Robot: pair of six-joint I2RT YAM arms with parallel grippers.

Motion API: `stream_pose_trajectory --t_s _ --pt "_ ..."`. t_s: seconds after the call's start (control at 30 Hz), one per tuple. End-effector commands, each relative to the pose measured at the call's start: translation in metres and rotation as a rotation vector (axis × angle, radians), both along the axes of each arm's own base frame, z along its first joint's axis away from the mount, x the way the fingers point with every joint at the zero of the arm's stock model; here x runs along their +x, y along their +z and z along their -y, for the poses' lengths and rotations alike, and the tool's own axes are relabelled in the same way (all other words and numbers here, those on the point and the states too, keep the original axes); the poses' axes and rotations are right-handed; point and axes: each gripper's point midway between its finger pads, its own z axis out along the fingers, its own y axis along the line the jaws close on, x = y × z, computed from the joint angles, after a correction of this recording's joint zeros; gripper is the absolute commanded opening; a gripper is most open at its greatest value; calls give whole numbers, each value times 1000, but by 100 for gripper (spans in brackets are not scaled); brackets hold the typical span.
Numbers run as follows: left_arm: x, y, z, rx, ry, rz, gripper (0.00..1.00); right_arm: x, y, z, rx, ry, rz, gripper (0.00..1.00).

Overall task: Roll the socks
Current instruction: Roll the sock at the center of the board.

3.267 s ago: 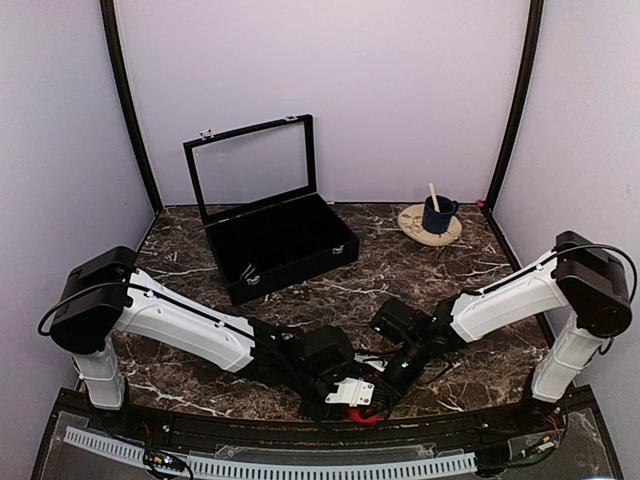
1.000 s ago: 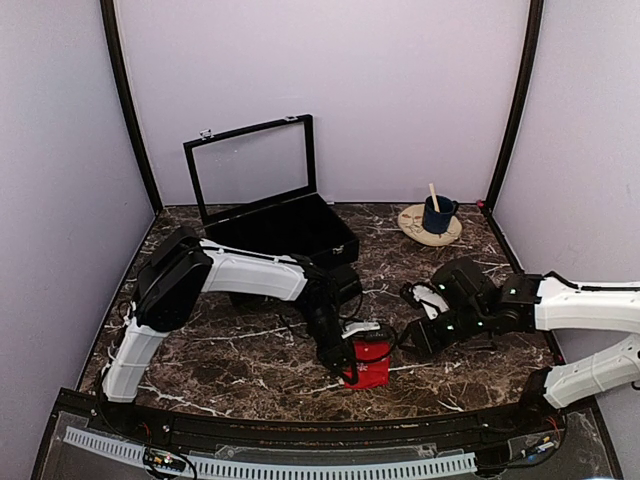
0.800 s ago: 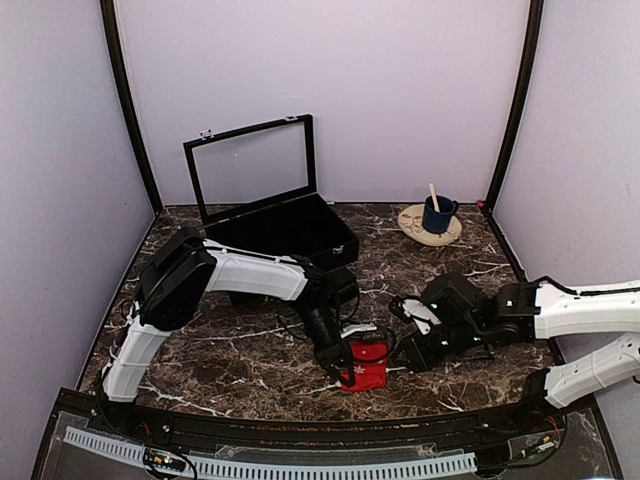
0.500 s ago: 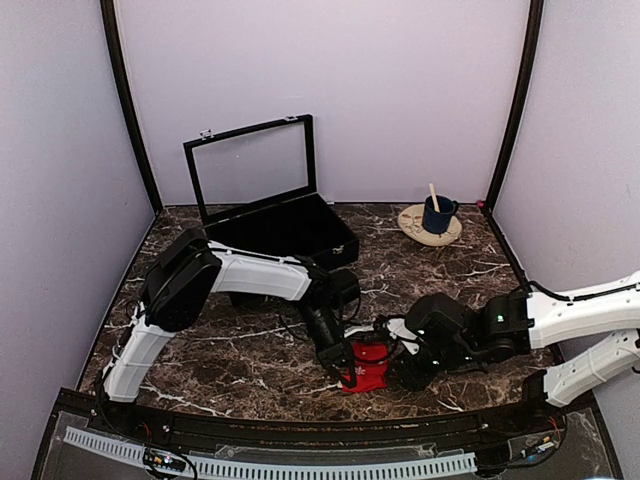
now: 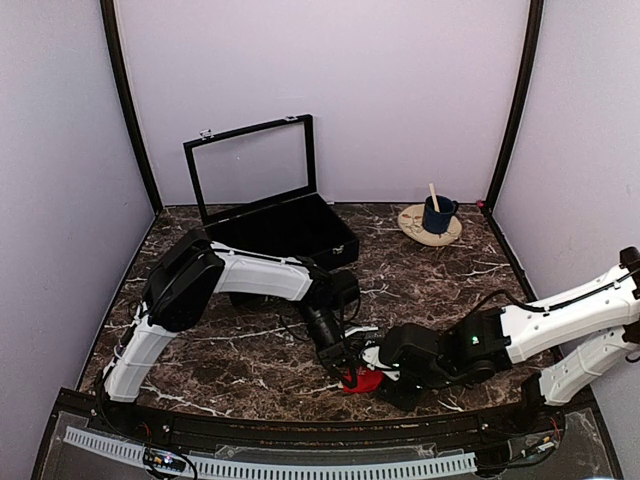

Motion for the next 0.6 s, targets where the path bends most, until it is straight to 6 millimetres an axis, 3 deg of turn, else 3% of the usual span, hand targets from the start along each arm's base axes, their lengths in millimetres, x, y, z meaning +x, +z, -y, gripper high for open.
stream_pose_trajectory --t_s 0.0,0.57 --pt "3 -20 -12 78 3 8 0 6 9 -16 12 53 81 47" --pt "5 -18 -10 58 14 -27 0 14 -11 -28 -71 135 143 47"
